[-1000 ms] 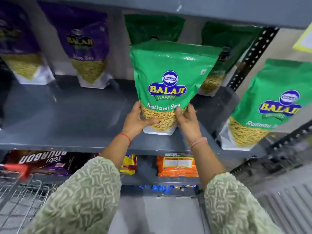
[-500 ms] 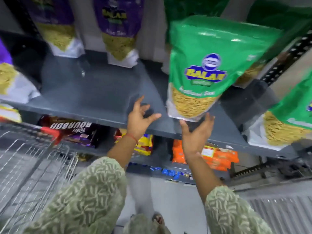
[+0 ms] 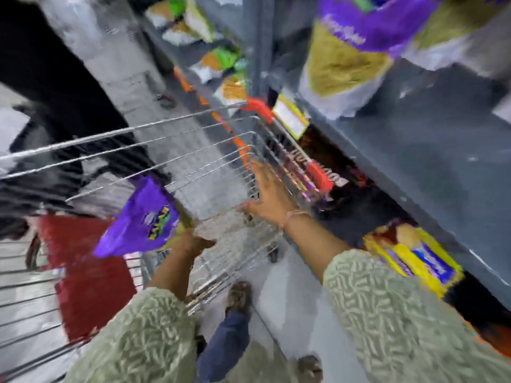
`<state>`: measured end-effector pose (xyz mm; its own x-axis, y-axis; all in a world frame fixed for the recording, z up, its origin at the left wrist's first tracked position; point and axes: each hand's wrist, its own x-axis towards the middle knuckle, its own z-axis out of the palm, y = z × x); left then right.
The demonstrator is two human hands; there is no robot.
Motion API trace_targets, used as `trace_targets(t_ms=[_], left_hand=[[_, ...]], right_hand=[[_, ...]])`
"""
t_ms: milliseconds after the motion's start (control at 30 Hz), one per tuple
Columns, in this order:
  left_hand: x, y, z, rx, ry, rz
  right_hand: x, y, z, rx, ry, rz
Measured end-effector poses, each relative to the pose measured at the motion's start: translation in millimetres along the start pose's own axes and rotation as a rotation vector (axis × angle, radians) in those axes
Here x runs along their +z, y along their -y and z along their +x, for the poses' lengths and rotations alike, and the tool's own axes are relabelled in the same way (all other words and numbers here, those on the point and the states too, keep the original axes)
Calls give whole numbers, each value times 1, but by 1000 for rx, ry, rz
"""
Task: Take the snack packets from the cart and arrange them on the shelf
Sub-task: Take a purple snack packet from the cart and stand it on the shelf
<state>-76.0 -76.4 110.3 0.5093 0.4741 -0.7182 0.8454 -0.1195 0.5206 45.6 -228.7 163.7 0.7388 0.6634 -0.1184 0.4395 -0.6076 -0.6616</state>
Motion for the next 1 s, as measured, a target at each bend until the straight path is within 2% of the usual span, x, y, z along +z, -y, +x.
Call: trace_targets(t_ms=[100, 200, 333, 467, 567, 633, 767, 1000], left_hand=[[-27, 39, 32, -177, 23, -48], [-36, 85, 64, -275, -43, -257], [-30, 119, 113, -132, -270, -588], [-26, 124, 131, 46, -296, -693], [-30, 131, 139, -7, -268, -770], [-35, 129, 142, 41, -262, -728], [-57, 89, 124, 213, -186, -612], [-77, -30, 26, 589, 43, -448]], right_hand=[[55, 7, 66, 7, 278, -106], [107, 9, 112, 65, 497, -110], [173, 10, 167, 136, 650, -122], [216, 16, 193, 146, 685, -14], [226, 20, 191, 163, 644, 43], [222, 15, 185, 252, 599, 142], [164, 11, 163, 309, 458, 392], [23, 16, 65, 187, 99, 928]])
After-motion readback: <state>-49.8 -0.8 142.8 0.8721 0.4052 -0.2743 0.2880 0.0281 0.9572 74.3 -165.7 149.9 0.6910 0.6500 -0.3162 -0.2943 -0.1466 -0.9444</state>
